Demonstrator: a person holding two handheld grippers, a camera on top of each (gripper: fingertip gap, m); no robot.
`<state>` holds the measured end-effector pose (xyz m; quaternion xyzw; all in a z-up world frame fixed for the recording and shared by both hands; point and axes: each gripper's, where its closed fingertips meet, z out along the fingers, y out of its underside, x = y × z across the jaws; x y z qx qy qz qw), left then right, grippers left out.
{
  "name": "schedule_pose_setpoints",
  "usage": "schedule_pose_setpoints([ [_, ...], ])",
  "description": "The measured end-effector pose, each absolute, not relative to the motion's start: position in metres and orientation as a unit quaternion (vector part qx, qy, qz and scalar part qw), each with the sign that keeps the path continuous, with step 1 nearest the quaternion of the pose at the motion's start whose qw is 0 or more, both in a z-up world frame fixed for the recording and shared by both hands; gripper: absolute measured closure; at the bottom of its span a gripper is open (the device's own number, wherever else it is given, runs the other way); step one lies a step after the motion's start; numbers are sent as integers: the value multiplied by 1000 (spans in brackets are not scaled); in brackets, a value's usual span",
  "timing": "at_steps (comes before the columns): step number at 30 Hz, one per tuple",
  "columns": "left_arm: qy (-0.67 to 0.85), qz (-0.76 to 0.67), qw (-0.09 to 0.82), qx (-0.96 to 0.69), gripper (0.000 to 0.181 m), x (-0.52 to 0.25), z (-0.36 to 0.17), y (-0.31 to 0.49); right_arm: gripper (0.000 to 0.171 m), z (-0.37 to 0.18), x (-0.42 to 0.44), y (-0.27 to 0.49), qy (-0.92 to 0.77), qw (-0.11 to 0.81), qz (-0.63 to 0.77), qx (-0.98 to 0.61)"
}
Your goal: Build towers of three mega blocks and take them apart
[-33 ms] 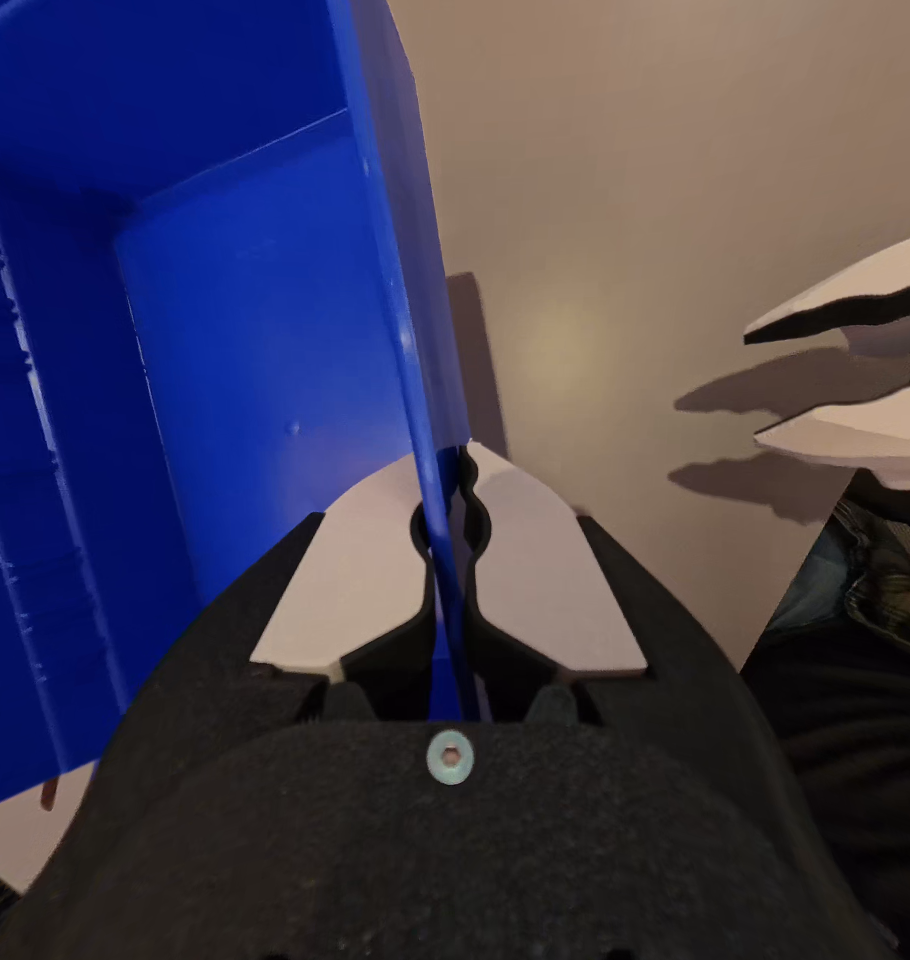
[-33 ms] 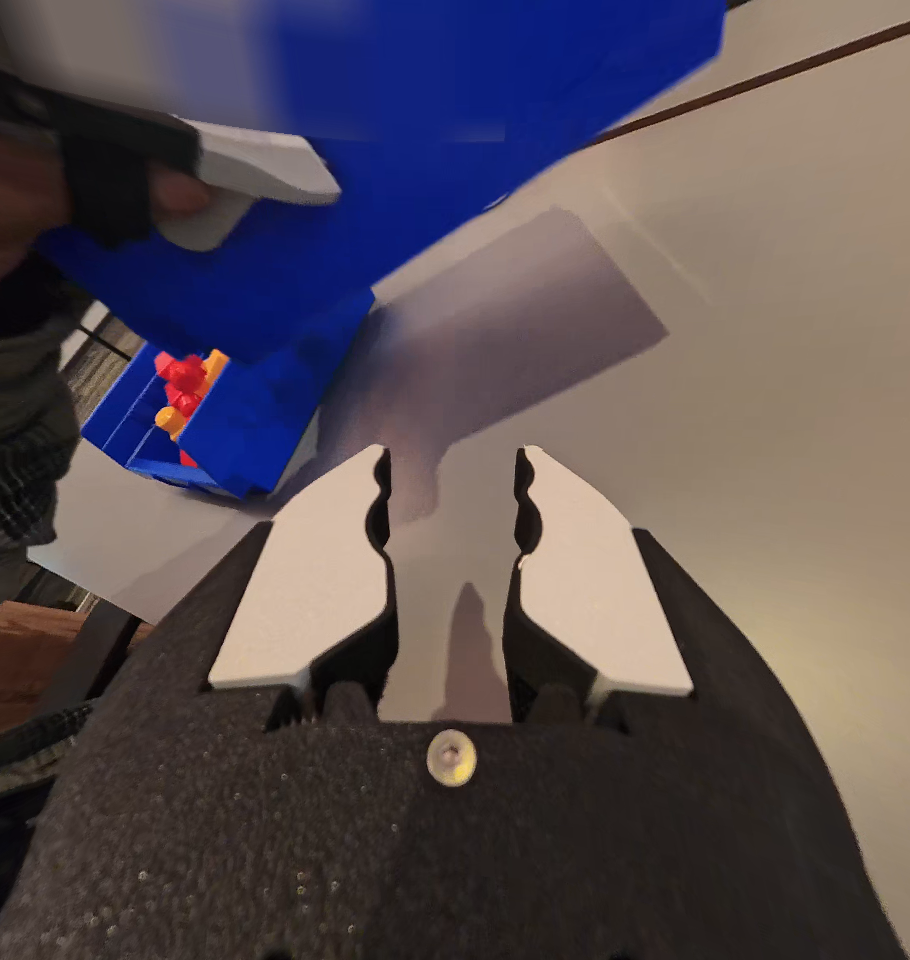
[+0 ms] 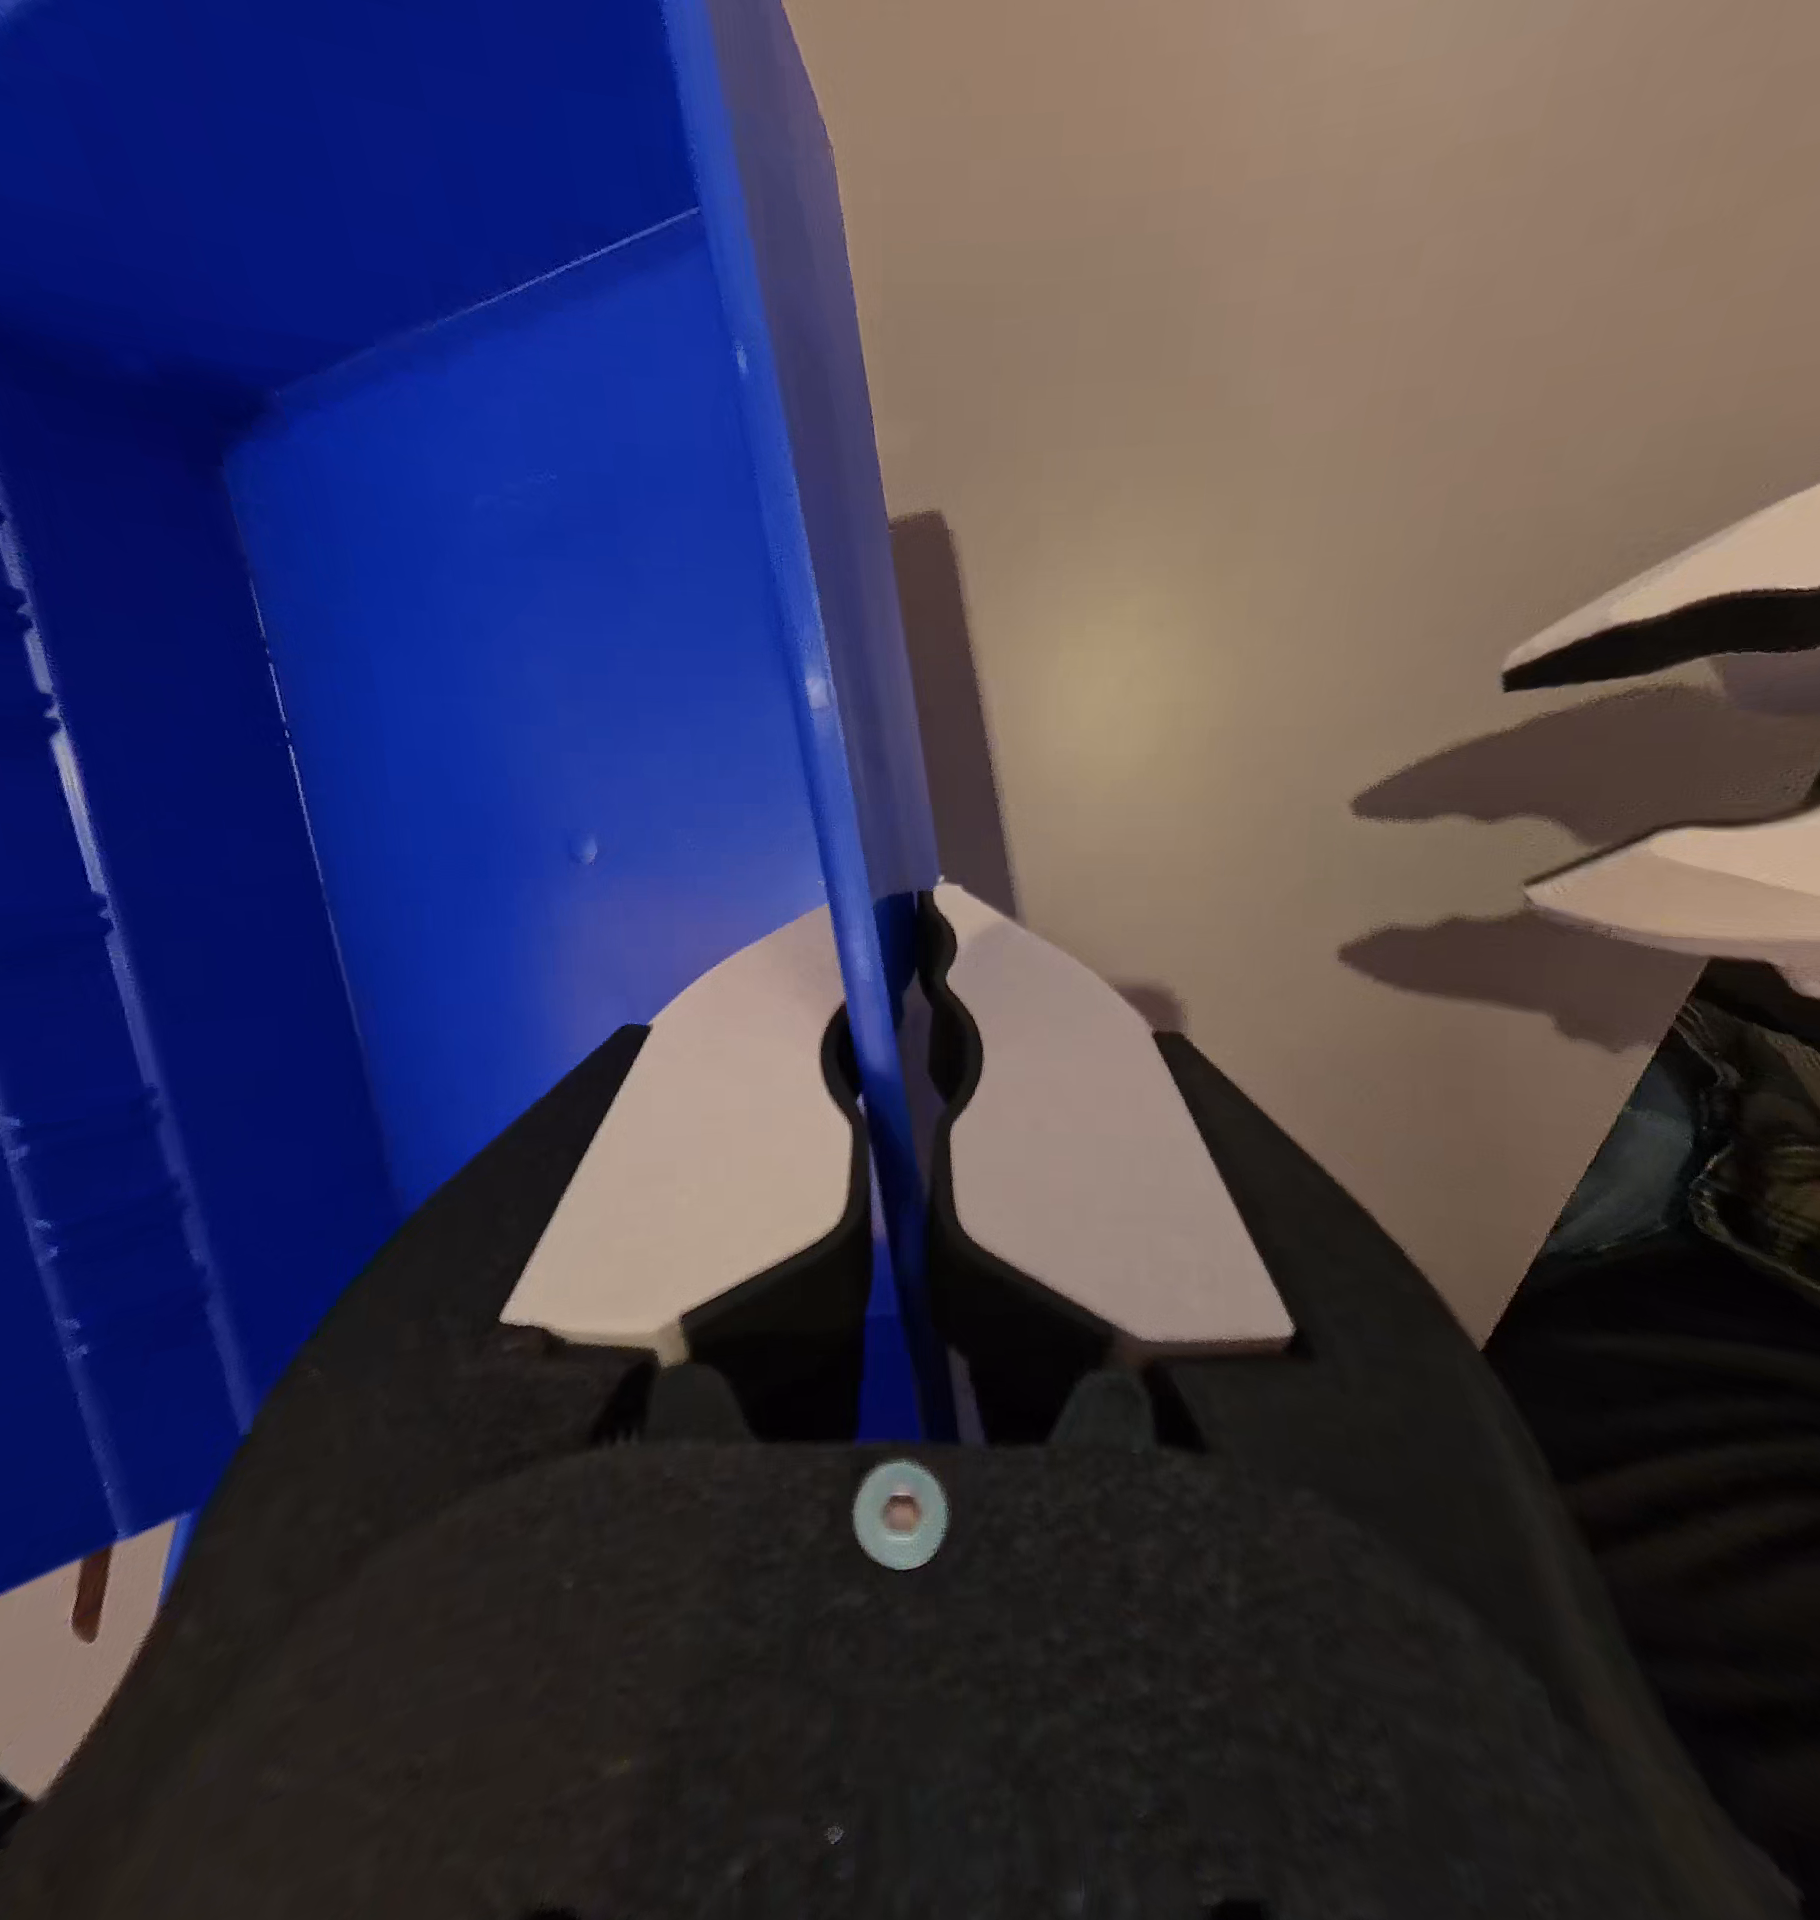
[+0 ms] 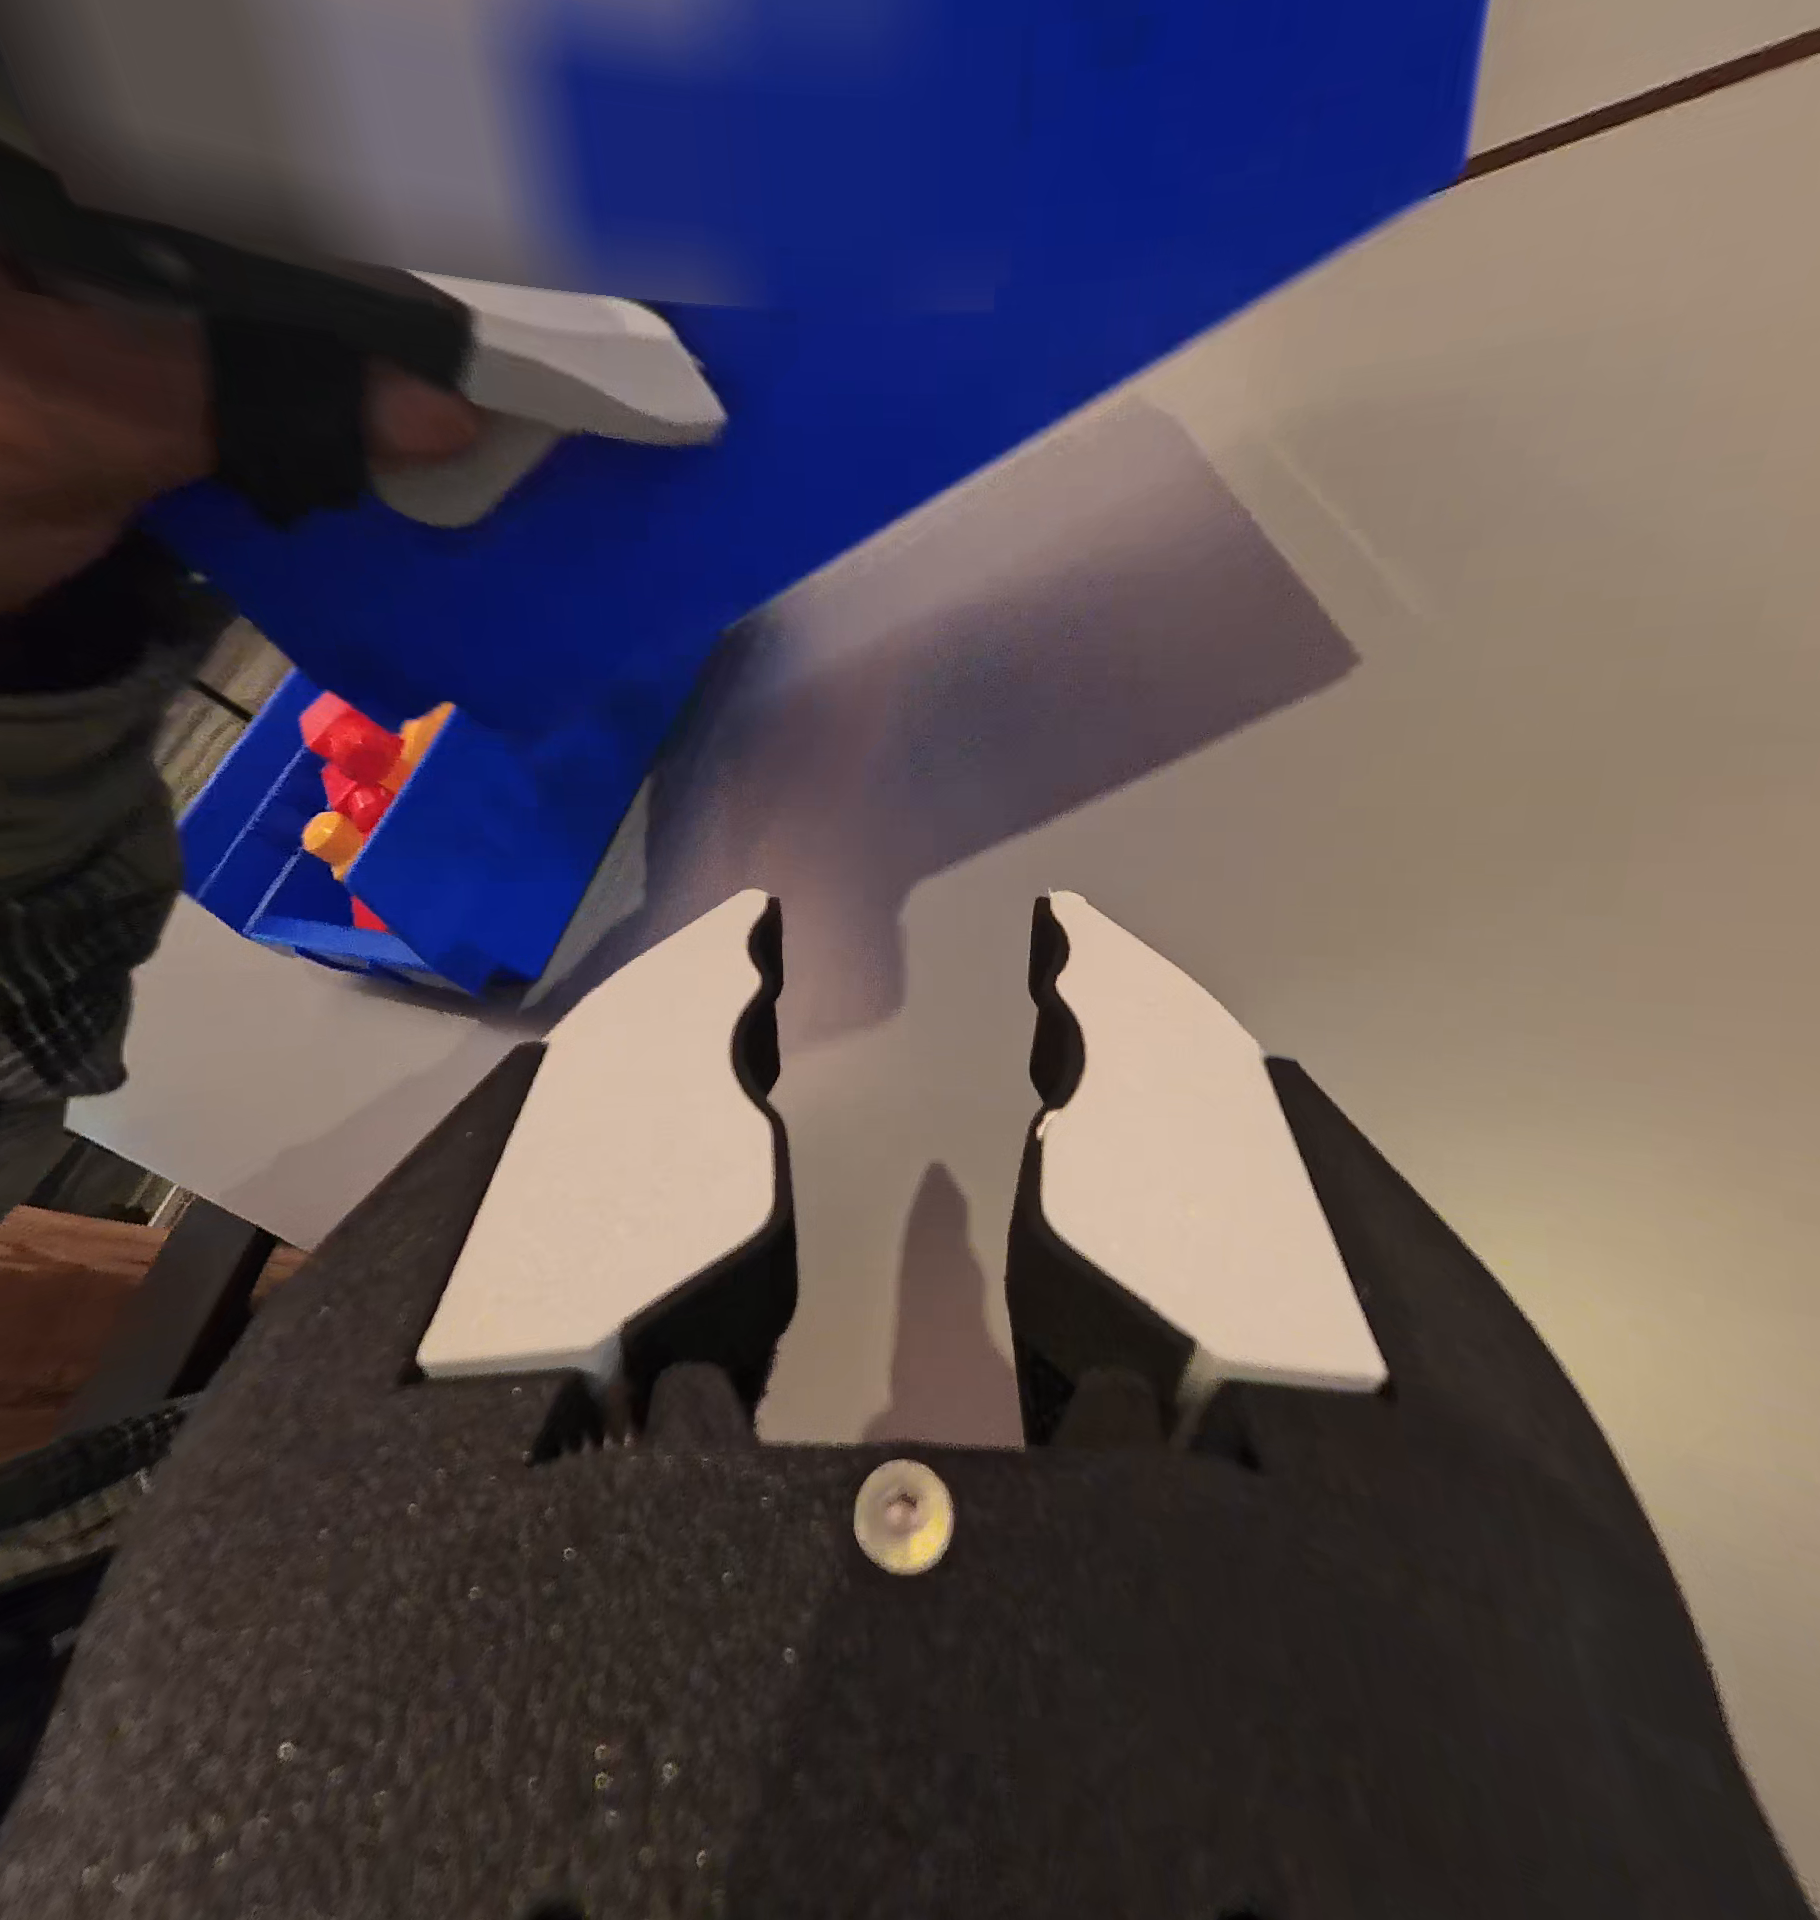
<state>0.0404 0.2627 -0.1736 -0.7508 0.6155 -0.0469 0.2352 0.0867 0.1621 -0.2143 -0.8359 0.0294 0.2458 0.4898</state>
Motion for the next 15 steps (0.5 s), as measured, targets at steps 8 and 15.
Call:
schedule_pose_setpoints([
  [8, 632, -44, 149, -759, 176, 79, -253, 252, 126, -225, 110, 151, 56, 485, 237, -840],
  [15, 635, -11, 150, -758, 176, 81, -281, 254, 125, -230, 118, 151, 63, 484, 238, -840],
])
